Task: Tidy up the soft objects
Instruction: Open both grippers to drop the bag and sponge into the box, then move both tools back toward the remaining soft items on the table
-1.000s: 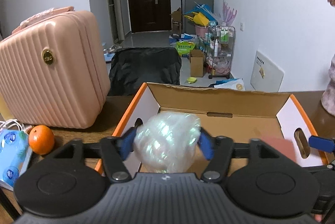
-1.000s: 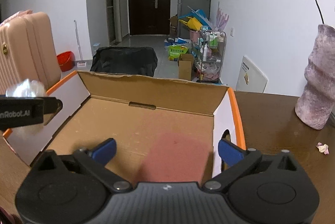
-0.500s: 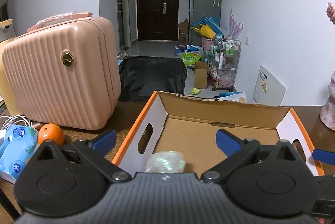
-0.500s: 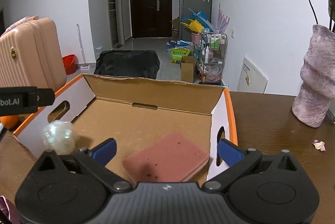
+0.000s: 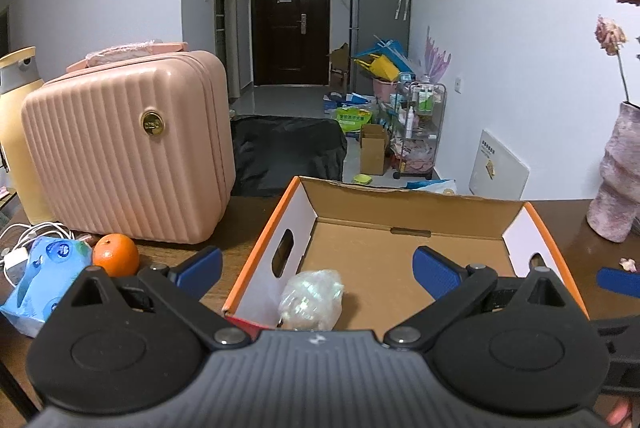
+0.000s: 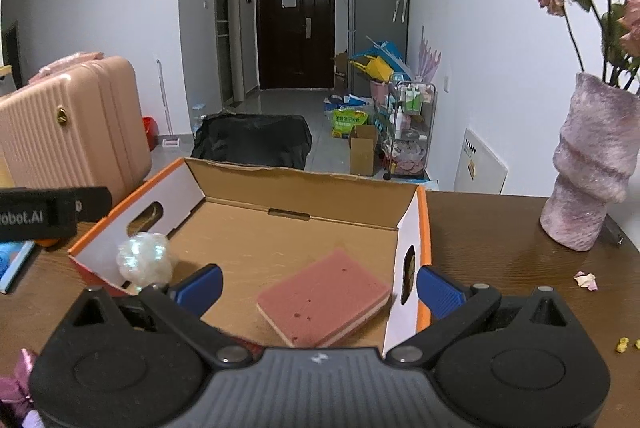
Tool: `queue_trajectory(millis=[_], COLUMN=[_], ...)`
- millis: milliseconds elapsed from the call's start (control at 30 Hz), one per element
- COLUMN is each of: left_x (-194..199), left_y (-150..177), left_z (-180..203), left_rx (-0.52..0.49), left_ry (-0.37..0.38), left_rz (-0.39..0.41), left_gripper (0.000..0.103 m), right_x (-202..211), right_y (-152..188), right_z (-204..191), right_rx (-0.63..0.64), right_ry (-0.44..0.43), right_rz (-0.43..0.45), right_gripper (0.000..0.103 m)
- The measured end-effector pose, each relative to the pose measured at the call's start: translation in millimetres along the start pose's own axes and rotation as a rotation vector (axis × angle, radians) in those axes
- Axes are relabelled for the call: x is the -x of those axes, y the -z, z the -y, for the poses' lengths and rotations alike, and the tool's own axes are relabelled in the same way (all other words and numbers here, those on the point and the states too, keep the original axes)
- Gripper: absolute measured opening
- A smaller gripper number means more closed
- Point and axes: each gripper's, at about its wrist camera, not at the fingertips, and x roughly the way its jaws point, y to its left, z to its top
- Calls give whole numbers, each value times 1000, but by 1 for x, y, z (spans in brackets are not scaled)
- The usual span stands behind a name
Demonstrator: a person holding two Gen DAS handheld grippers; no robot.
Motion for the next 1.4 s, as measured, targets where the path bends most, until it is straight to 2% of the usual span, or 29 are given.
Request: queue_trajectory(millis=[400, 1000, 1400], left_x=[50, 132, 185], left_y=[12, 49, 83], left_z=[-13, -35, -46], left_rx=[-5, 6, -13], left_ry=[21, 91, 98], left_rz=[23, 67, 119], left_gripper=[103, 103, 103], right_x=[50, 132, 185], right_y=[10, 49, 83], right_z=[2, -8, -21], right_rx=[-14, -24, -13], right_ry=[9, -7, -12], right_rz=[42, 95, 127], right_gripper=[103, 103, 103])
